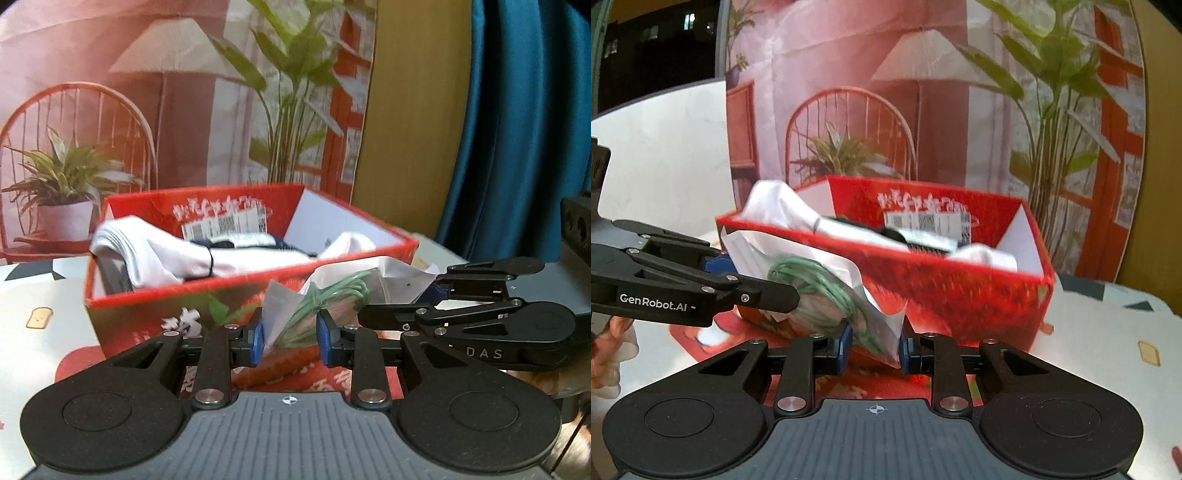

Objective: Organize soft objects
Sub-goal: 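Lift the plastic bag with green cable over the red box with both grippers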

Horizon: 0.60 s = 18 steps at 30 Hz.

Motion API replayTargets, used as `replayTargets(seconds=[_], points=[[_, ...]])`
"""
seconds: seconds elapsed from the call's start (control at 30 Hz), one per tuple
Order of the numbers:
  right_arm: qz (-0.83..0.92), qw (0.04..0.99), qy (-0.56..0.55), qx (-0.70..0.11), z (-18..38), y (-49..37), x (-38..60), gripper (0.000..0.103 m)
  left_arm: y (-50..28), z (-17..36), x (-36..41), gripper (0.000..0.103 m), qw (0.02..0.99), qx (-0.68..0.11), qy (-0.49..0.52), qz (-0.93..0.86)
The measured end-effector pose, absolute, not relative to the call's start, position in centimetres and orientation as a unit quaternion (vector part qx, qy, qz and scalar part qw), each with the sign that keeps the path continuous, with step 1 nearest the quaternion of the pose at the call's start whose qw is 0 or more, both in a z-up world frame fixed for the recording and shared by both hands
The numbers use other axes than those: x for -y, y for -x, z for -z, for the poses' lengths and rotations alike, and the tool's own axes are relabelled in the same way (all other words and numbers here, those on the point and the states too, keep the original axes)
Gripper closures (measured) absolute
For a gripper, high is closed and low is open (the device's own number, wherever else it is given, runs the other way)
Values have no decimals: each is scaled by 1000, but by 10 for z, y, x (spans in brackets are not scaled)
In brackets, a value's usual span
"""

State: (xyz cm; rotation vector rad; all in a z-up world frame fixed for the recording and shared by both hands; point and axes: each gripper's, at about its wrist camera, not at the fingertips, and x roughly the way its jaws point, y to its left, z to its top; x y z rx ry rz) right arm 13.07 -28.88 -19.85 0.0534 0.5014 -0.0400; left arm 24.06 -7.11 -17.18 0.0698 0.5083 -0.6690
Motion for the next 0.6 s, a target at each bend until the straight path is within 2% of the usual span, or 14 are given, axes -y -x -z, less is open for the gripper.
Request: replayTargets(seconds=[0.4,0.6], points=[[11,978,-51,-202,145,-137,294,80,-246,121,61,72,926,-190,4,327],[1,979,-45,-200,120,-167,302,80,-271,106,63,72,930,-190,12,315]])
